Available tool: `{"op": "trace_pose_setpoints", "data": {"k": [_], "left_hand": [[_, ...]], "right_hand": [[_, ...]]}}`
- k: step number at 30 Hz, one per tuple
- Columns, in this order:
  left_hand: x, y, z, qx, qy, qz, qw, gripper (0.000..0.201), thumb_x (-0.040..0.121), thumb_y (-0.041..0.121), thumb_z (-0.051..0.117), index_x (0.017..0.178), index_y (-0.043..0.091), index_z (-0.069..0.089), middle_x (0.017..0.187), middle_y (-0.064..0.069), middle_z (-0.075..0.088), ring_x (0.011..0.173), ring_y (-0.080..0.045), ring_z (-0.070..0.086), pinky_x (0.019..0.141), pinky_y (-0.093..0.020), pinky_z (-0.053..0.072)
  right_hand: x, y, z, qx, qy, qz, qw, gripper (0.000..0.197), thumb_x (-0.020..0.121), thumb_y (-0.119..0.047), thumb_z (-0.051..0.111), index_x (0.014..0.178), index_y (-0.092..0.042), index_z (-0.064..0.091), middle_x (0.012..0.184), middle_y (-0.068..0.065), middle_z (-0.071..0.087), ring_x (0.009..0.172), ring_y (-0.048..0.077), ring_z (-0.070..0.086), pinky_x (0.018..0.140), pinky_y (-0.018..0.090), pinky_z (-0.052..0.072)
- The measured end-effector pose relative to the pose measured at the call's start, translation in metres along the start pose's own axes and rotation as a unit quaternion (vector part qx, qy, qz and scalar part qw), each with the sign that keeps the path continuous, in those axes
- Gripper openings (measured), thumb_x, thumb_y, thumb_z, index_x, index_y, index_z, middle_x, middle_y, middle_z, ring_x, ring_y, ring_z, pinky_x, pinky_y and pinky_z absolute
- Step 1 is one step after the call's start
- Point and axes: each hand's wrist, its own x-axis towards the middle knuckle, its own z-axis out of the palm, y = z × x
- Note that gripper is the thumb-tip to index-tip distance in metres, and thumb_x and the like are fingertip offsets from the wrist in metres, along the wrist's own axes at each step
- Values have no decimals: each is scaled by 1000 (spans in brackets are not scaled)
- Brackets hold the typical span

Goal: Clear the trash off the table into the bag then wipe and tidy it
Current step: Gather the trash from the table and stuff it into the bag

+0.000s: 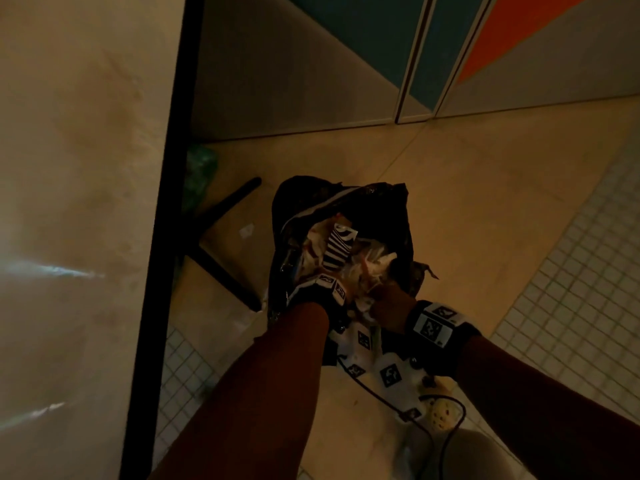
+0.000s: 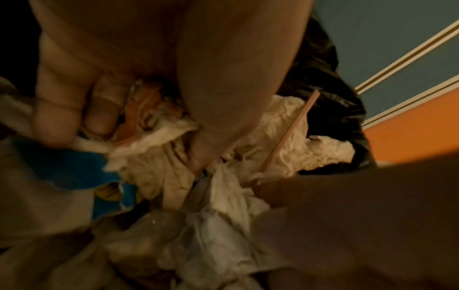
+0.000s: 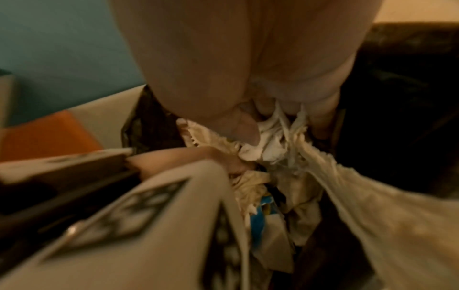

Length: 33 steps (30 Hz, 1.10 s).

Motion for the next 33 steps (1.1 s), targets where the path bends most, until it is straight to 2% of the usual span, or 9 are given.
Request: {"op": "trace_pose_setpoints", "data": {"k": [2, 5, 7, 13, 15, 17, 18, 22, 33], "left_hand": [[4, 0, -1, -8, -9, -23, 1000, 81, 92, 52, 45, 151, 21, 1, 157, -15, 6, 140, -43, 16, 106, -60, 26], [-8, -3, -11, -26, -23, -3, 999, 83, 88, 58, 50, 151, 27, 5, 155, -14, 14, 136, -47, 23, 103, -62, 32], [-26, -2, -22, -11, -13, 36, 999, 86, 85, 59, 52, 150, 30, 3, 154, -13, 17, 134, -45, 28, 103, -57, 34], [-102, -5, -60, -118, 71, 88, 987, 79, 88, 45, 54, 150, 16, 15, 154, -14, 23, 135, -39, 32, 106, -51, 35], [-121, -8, -74, -156, 90, 131, 975, 63, 89, 36, 55, 143, 11, 34, 125, -15, 51, 107, -29, 54, 96, -39, 42], [-164, -15, -93, -223, 145, 151, 952, 40, 93, 22, 52, 127, 2, 53, 79, -3, 50, 64, -12, 45, 77, -28, 40], [-187, -18, -103, -258, 185, 162, 934, 38, 92, 21, 54, 123, 1, 57, 78, -2, 52, 59, -12, 42, 74, -26, 38], [-250, -53, -139, -334, 242, 200, 889, 36, 83, 23, 62, 114, 4, 64, 113, -13, 66, 98, -29, 64, 83, -33, 53], [-365, -312, -157, -269, 376, 262, 847, 33, 81, 40, 67, 104, 17, 65, 104, 0, 66, 95, -19, 63, 88, -40, 53]], "right_hand": [[-7, -5, -1, 55, 4, -7, 998, 30, 99, -3, 38, 127, -4, 48, 107, 20, 52, 65, 13, 45, 65, 22, 41], [-32, -19, -8, 110, 42, -21, 993, 20, 103, -17, 35, 116, -17, 50, 78, 8, 56, 41, 5, 49, 46, 17, 45], [-55, -29, -14, 193, 50, 5, 980, 38, 98, -2, 42, 132, -18, 44, 87, -9, 51, 57, 1, 50, 65, 22, 50], [-139, -64, -44, 123, 95, -61, 986, 63, 87, 16, 44, 143, -13, 40, 123, 14, 55, 76, 34, 57, 65, 43, 46], [-166, -79, -50, 105, 120, -93, 983, 55, 88, 13, 46, 138, -11, 46, 133, 9, 51, 80, 31, 58, 65, 38, 52], [-189, -94, -50, 103, 135, -115, 979, 41, 90, 9, 50, 128, -6, 55, 129, 10, 55, 93, 32, 61, 79, 45, 58], [-199, -102, -50, 106, 148, -126, 975, 32, 91, 7, 52, 120, -5, 60, 125, 14, 58, 102, 37, 60, 88, 53, 54], [-246, -147, -31, 107, 155, -206, 960, 19, 92, 4, 54, 85, -10, 65, 93, 13, 64, 100, 38, 61, 94, 58, 48], [-309, -269, 121, 38, 105, -313, 943, 13, 88, 3, 60, 97, -5, 64, 109, 25, 65, 88, 28, 62, 76, 35, 51]]}}
